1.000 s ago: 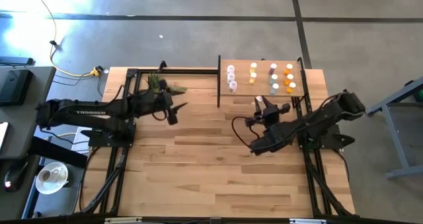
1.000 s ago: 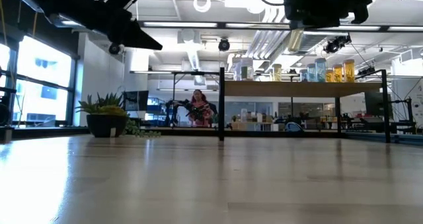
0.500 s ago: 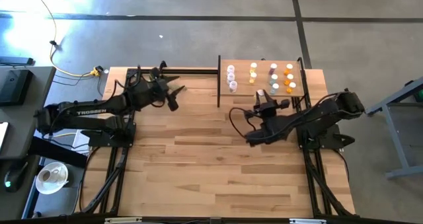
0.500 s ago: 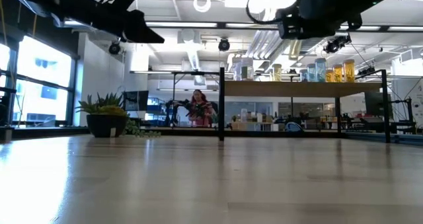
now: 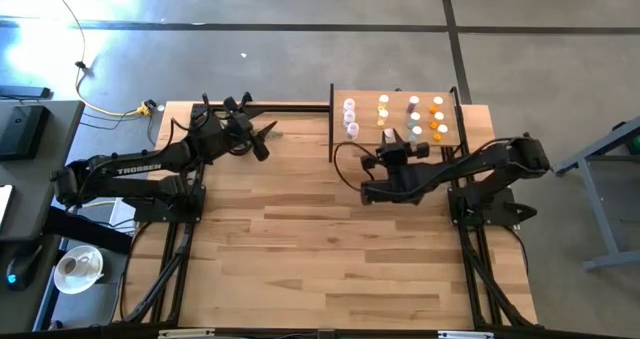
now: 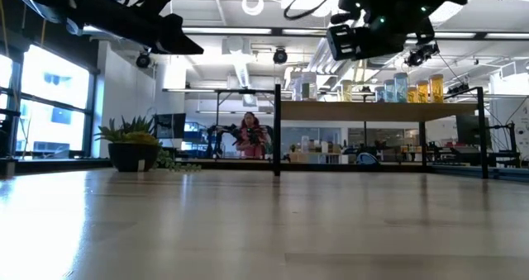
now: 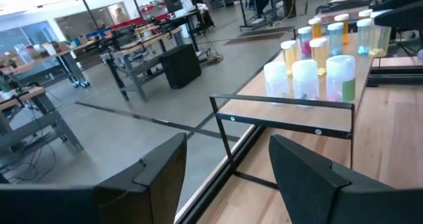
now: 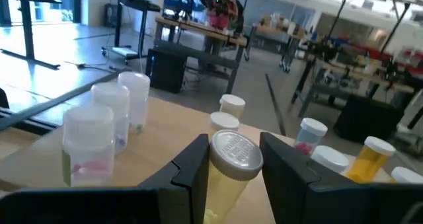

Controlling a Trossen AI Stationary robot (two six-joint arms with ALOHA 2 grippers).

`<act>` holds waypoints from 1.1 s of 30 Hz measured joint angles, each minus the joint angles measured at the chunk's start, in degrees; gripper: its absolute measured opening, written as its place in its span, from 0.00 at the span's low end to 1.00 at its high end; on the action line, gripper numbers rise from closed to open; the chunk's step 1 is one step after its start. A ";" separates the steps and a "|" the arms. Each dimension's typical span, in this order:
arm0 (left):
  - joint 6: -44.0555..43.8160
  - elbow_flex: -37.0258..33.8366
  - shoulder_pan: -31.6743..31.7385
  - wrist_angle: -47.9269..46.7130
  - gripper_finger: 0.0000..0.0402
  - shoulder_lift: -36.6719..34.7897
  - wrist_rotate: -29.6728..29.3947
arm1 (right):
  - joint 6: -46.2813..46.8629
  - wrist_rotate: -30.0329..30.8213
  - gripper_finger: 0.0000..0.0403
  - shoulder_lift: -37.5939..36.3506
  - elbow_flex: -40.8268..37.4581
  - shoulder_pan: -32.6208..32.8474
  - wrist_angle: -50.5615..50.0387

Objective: Pick and place medicine bottles onto shelf by color
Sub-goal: Put the yellow pill bottle aligned with the other yellow pill bottles on the shelf

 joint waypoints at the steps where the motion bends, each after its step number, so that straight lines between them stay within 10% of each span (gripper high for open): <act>1: -0.02 0.00 0.00 -0.02 0.51 0.00 0.00 | -0.30 -0.49 0.26 0.00 0.63 -0.34 0.13; 14: -0.20 0.00 -0.04 -0.46 0.51 0.02 0.01 | -2.29 -12.30 0.26 0.00 8.86 -8.34 -6.29; 33: -1.12 0.00 -0.04 -0.44 0.51 0.02 0.03 | -11.84 -8.78 0.26 0.02 2.25 -6.29 4.83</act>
